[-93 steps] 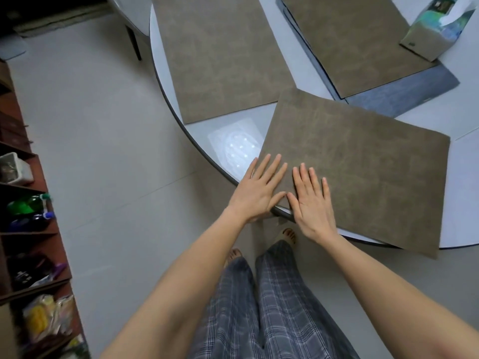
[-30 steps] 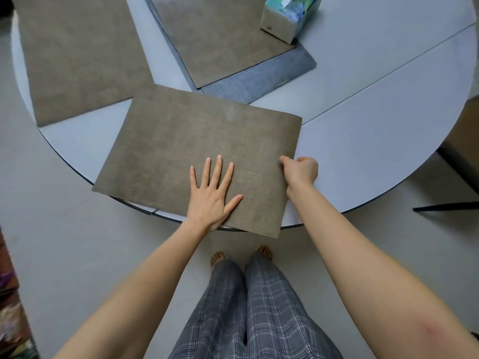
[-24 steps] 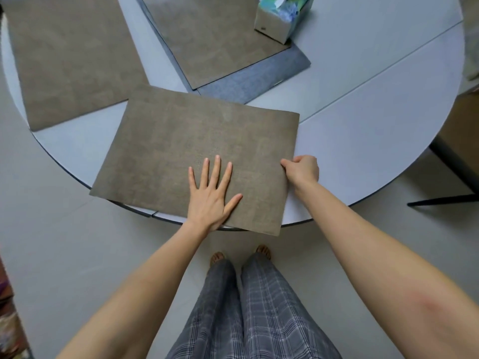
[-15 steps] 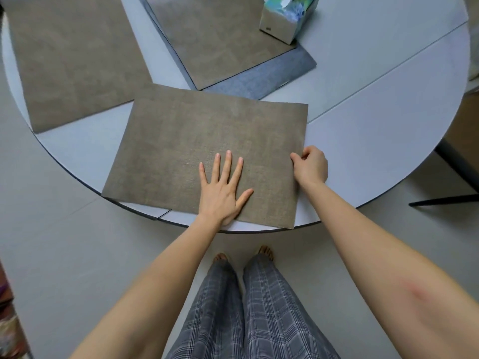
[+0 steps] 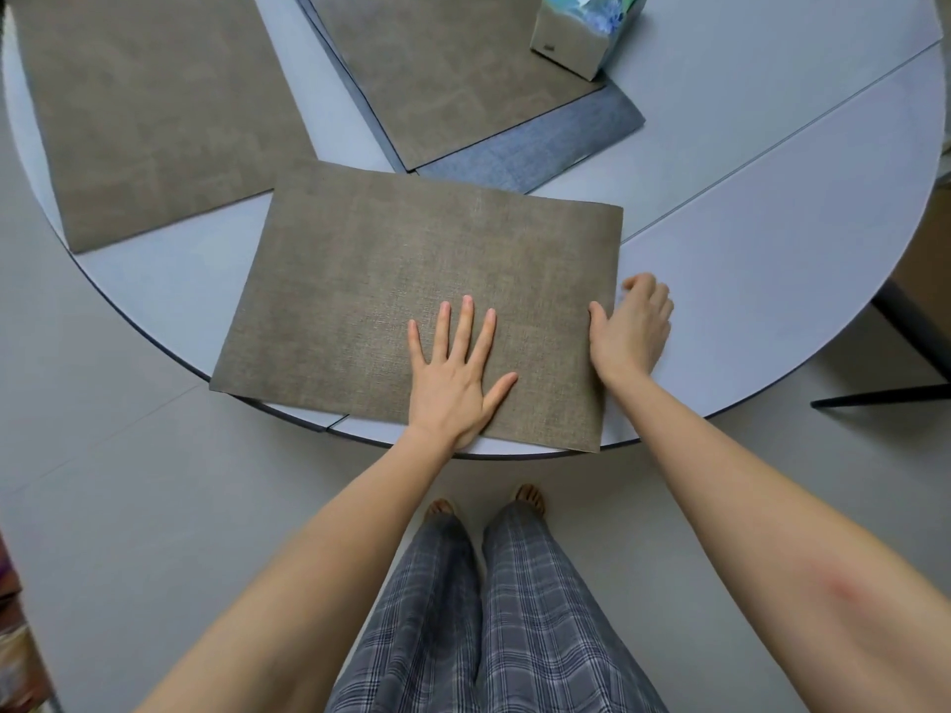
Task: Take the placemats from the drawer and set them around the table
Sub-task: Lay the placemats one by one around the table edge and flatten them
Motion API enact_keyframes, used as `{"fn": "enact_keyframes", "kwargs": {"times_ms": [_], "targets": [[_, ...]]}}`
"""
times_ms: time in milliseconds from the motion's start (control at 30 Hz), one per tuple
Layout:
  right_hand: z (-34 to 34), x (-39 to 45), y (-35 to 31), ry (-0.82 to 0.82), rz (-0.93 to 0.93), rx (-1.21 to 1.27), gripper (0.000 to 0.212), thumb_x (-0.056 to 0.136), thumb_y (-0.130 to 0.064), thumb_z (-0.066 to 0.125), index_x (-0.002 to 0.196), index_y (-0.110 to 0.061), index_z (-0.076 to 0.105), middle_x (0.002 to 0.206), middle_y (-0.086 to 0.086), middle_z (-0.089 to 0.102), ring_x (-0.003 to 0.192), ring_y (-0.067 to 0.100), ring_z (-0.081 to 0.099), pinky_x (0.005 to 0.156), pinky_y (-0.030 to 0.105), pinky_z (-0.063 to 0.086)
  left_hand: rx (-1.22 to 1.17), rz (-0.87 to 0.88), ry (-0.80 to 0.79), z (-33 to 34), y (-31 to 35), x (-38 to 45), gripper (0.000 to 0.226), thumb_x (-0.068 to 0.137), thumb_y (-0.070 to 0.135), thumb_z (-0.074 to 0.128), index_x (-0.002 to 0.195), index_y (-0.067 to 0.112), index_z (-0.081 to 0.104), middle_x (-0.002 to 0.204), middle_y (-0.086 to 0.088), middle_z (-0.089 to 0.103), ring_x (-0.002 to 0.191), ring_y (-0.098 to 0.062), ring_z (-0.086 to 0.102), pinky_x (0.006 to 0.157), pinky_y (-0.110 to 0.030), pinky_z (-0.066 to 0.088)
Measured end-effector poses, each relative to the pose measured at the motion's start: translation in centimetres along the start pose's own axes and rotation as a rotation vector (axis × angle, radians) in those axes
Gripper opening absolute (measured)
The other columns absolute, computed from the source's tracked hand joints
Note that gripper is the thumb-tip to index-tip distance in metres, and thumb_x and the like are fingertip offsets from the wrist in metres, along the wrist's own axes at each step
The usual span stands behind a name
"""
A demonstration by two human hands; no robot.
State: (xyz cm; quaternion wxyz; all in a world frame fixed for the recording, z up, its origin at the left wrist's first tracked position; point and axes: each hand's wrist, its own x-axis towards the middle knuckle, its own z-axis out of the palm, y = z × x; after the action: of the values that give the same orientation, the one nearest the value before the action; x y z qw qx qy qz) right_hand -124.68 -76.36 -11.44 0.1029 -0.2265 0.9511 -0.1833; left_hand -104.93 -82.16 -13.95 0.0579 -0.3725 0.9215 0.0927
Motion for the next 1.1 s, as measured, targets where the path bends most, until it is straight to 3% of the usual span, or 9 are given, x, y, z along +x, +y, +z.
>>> {"fn": "enact_keyframes", "kwargs": {"times_ms": [100, 200, 300, 900, 1033, 1100], "targets": [[0.8, -2.2, -0.3, 0.023, -0.279, -0.077, 0.063, 0.095, -0.038, 0.045, 0.149, -0.015, 0.023, 0.158, 0.01, 0.015, 0.146, 0.027, 0.014, 0.116, 0.039, 0.013, -0.01, 0.0, 0.047, 0.3, -0.1, -0.1, 0.075, 0.094, 0.06, 0.016, 0.154, 0.016, 0.007, 0.162, -0.007, 0.006, 0.149, -0.029, 0.005, 0.117, -0.061, 0.004], [2.5, -4.3, 1.4, -0.146, -0.51, -0.246, 0.064, 0.097, -0.048, 0.024, 0.153, -0.019, 0.009, 0.161, 0.005, 0.004, 0.148, 0.022, 0.001, 0.12, 0.038, -0.002, -0.019, 0.007, 0.077, 0.4, 0.0, -0.1, 0.073, 0.095, 0.057, 0.023, 0.154, 0.015, 0.013, 0.162, -0.007, 0.01, 0.149, -0.029, 0.009, 0.116, -0.06, 0.008], [3.0, -4.5, 2.1, -0.16, -0.507, -0.307, 0.065, 0.095, -0.05, 0.016, 0.153, -0.021, 0.007, 0.161, 0.002, 0.003, 0.149, 0.02, -0.001, 0.12, 0.038, -0.004, -0.024, 0.007, 0.083, 0.5, 0.0, -0.2, 0.074, 0.095, 0.056, 0.026, 0.155, 0.016, 0.012, 0.162, -0.006, 0.008, 0.149, -0.028, 0.006, 0.116, -0.06, 0.007], [3.0, -3.9, 1.5, -0.177, -0.493, -0.313, 0.066, 0.094, -0.051, 0.011, 0.153, -0.022, 0.004, 0.161, 0.002, 0.0, 0.148, 0.019, -0.004, 0.12, 0.04, -0.004, -0.014, 0.005, 0.066, 0.4, -0.4, 0.4, 0.074, 0.094, 0.059, 0.021, 0.155, 0.018, 0.008, 0.162, -0.004, 0.003, 0.15, -0.026, 0.002, 0.118, -0.057, 0.002], [2.9, -4.9, -0.3, -0.104, -0.463, -0.392, 0.061, 0.099, -0.037, 0.025, 0.152, -0.012, 0.01, 0.16, 0.01, 0.003, 0.148, 0.023, 0.0, 0.12, 0.042, -0.004, -0.16, 0.045, 0.103, -0.5, -1.0, 0.3, 0.065, 0.096, 0.046, 0.027, 0.151, 0.012, 0.026, 0.16, -0.006, 0.02, 0.148, -0.025, 0.019, 0.119, -0.049, 0.009], [3.1, -6.5, -2.9, -0.105, -0.566, -0.339, 0.061, 0.097, -0.03, 0.033, 0.151, -0.008, 0.016, 0.159, 0.013, 0.007, 0.148, 0.025, 0.005, 0.12, 0.039, -0.002, -0.312, 0.031, 0.217, -1.6, -3.3, 0.0, 0.055, 0.097, 0.031, 0.031, 0.144, 0.006, 0.04, 0.154, -0.011, 0.033, 0.144, -0.027, 0.03, 0.118, -0.045, 0.019]]}}
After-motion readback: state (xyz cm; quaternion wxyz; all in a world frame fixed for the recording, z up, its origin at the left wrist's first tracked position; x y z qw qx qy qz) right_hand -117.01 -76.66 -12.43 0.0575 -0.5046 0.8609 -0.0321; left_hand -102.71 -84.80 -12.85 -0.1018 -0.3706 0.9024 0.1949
